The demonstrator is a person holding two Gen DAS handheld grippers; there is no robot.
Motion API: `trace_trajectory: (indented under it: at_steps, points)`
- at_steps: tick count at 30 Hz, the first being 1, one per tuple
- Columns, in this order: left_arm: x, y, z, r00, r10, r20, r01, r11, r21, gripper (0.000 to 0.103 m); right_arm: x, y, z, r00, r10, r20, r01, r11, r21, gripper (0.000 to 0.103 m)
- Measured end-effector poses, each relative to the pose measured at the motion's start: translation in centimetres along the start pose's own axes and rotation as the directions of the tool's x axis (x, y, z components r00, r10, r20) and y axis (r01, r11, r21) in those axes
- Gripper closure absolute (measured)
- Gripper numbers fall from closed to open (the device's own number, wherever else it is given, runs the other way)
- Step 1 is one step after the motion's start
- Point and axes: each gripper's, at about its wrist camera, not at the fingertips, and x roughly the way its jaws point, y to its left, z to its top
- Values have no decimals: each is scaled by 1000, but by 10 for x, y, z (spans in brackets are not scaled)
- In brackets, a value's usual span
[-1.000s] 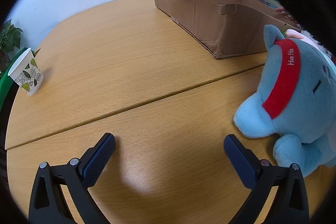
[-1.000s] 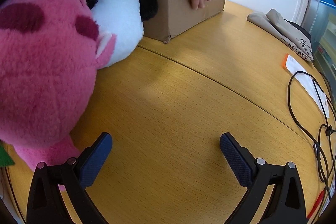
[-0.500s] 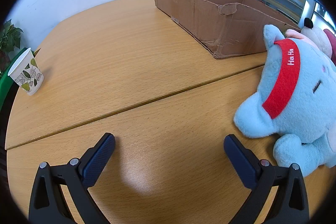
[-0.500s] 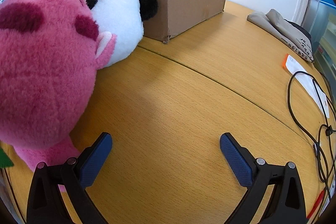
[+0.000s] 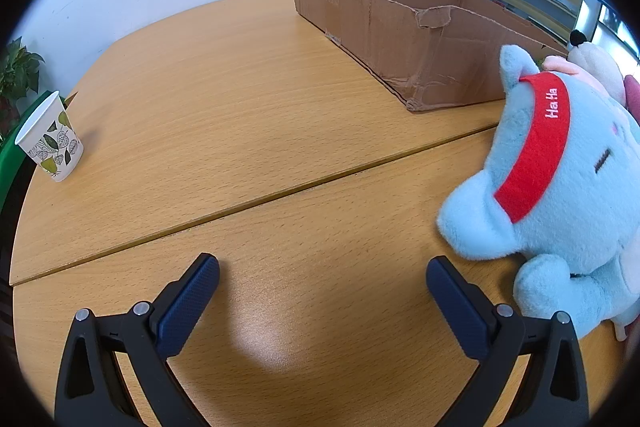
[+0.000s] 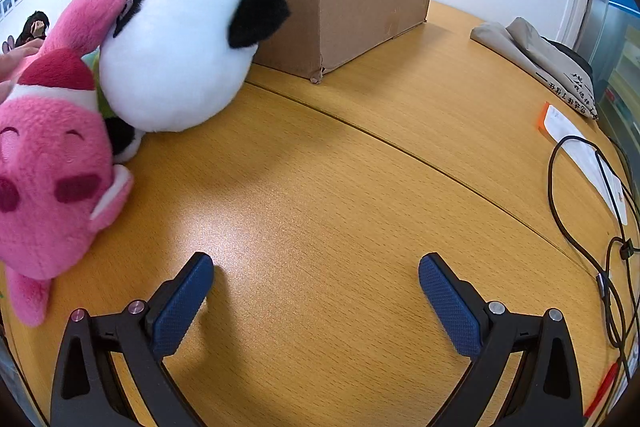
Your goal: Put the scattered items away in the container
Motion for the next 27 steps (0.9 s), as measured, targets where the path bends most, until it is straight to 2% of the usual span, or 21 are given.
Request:
trace_trajectory:
  at_steps: [5, 17, 23, 27]
  points:
    - [0, 0, 0, 1000, 0, 0, 0, 1000, 0, 0, 0, 0, 0, 1000, 26, 1, -26, 999, -34, 0]
    - [0, 0, 0, 1000, 0, 0, 0, 1000, -1, 0, 1, 1, 1, 1000, 23, 1, -23, 999, -35, 0]
    - [1, -4, -1, 999, 37, 0, -37, 998, -50, 0, -10, 17, -12, 997, -71, -4, 71, 993, 91, 0]
    - [0, -12, -3, 998, 64, -2, -64, 994, -85, 0, -21, 31, -26, 983, -180, -26, 181, 954, 239, 0]
